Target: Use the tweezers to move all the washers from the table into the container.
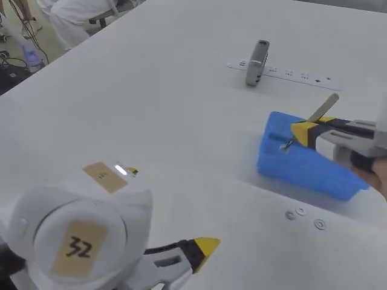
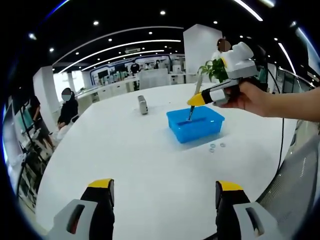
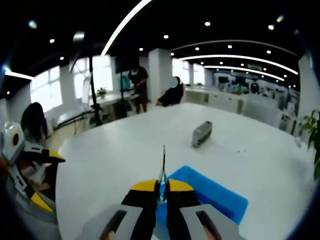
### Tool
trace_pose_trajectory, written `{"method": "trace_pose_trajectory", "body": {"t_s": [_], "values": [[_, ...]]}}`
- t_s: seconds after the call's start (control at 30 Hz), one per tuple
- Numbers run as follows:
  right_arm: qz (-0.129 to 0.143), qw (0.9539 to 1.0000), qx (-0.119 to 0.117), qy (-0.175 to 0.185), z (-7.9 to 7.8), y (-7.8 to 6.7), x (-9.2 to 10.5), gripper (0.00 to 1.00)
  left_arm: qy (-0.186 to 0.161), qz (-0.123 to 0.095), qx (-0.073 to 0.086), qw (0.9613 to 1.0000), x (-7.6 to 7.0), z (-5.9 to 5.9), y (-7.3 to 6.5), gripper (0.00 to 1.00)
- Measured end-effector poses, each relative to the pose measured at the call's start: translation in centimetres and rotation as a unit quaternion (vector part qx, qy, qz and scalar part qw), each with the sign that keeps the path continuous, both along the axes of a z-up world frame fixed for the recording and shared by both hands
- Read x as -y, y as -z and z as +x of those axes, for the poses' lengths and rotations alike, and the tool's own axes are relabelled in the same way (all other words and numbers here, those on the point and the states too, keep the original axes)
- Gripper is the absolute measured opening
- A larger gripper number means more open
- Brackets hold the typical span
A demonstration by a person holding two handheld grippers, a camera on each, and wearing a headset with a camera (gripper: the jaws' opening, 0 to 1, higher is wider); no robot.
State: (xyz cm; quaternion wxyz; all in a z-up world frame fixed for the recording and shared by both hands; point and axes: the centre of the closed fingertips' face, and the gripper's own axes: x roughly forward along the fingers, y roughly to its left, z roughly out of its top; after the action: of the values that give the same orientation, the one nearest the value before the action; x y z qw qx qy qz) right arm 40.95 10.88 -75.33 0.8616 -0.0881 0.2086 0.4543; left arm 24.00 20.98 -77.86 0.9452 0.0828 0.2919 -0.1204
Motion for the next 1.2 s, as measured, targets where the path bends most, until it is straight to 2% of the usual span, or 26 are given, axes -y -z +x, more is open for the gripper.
{"method": "trace_pose_trajectory", "body": {"t_s": [0.07,0.33,0.53,0.67,0.83,1.07,1.13,1.2], "values": [[-0.005,1.0000,0.004,0.004,0.6,0.5,-0.1,0.02,0.000,0.000,0.000,1.0000,0.0,0.0,0.0,0.85],[-0.032,0.9994,-0.007,0.007,1.7,4.0,-0.8,0.02,-0.001,0.000,-0.003,1.0000,-0.1,0.0,0.2,0.85],[-0.040,0.9990,-0.016,0.005,1.6,4.8,-0.9,0.02,0.000,0.000,-0.004,1.0000,-0.1,0.0,0.2,0.85],[-0.059,0.9982,-0.011,-0.002,1.3,5.6,-0.9,0.03,0.000,-0.002,-0.004,1.0000,-0.1,0.0,0.2,0.84],[-0.068,0.9976,-0.014,-0.004,1.3,6.3,-0.4,0.03,0.002,-0.002,-0.005,1.0000,0.0,0.0,0.3,0.84],[-0.061,0.9979,-0.021,0.004,1.3,5.9,0.0,0.04,0.002,0.000,-0.007,1.0000,0.0,-0.1,0.3,0.84],[-0.052,0.9983,-0.024,0.004,1.2,5.4,0.1,0.04,0.002,0.002,-0.007,1.0000,0.0,-0.1,0.4,0.84],[-0.048,0.9987,-0.015,0.005,1.0,4.5,0.3,0.04,0.003,0.002,-0.008,1.0000,0.0,-0.1,0.4,0.84]]}}
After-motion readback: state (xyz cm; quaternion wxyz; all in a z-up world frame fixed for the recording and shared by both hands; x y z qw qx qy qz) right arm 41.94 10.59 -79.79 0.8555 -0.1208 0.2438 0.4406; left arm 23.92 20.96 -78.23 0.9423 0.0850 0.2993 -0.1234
